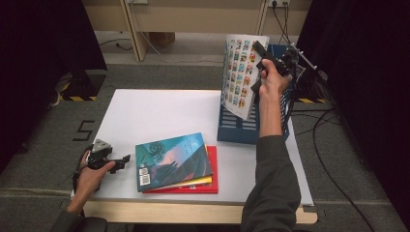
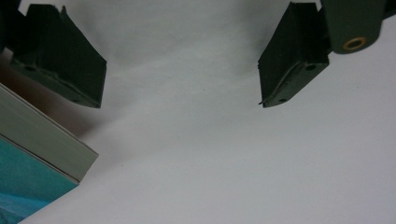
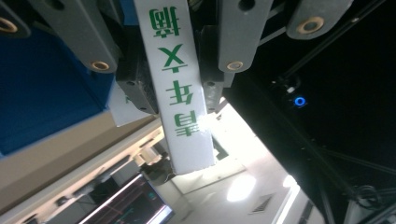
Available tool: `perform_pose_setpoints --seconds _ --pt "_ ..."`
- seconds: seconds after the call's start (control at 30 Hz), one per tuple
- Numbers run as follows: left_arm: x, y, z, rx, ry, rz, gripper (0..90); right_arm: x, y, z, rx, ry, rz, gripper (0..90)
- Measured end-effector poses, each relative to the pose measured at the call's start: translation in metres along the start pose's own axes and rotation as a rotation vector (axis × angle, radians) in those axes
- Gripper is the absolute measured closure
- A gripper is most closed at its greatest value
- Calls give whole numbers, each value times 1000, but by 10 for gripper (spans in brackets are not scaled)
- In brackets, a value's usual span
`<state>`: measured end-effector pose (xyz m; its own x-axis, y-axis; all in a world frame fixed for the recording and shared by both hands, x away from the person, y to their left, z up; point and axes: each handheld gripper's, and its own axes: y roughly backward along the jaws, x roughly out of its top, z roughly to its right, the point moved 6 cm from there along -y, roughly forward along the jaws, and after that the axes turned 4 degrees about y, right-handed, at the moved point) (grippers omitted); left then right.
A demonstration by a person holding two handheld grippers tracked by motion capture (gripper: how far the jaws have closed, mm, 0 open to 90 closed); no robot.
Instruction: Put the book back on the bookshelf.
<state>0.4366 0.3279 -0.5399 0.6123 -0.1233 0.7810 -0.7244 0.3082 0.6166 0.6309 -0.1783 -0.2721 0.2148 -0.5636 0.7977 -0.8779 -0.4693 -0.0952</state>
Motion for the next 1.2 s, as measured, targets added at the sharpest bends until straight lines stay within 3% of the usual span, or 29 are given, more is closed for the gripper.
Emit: perform_pose_setpoints --seconds 0.1,0.17,0.2,0.27,0.33,0.57,0.63,0.73,0.83,1.0,1.2 --pt "0 0 0 0 -2 2 145 -9 4 3 -7 16 -18 687" --pt "0 0 0 1 -1 1 145 -19 5 6 -21 12 -60 662" --pt "0 0 0 1 0 0 145 -22 6 8 -34 31 -52 674" --pt "0 0 0 3 -5 -1 145 -24 8 7 -21 24 -69 676" --pt "0 -1 0 1 -3 -3 145 -30 8 6 -24 52 -104 685" --pt "0 -1 0 0 0 -3 145 -41 3 -2 -1 35 -146 679" --pt "0 -1 1 0 -3 -7 145 -43 -2 -3 -10 56 -168 680" --pt "0 0 0 0 0 0 145 -46 -9 -3 13 30 -205 673" --pt "0 0 -1 -4 9 1 145 -47 -7 -9 7 86 -220 675" --pt "0 1 0 -5 8 8 145 -54 -1 -15 25 138 -284 662" --pt "0 1 0 -7 7 5 145 -62 21 -13 35 209 -350 660"
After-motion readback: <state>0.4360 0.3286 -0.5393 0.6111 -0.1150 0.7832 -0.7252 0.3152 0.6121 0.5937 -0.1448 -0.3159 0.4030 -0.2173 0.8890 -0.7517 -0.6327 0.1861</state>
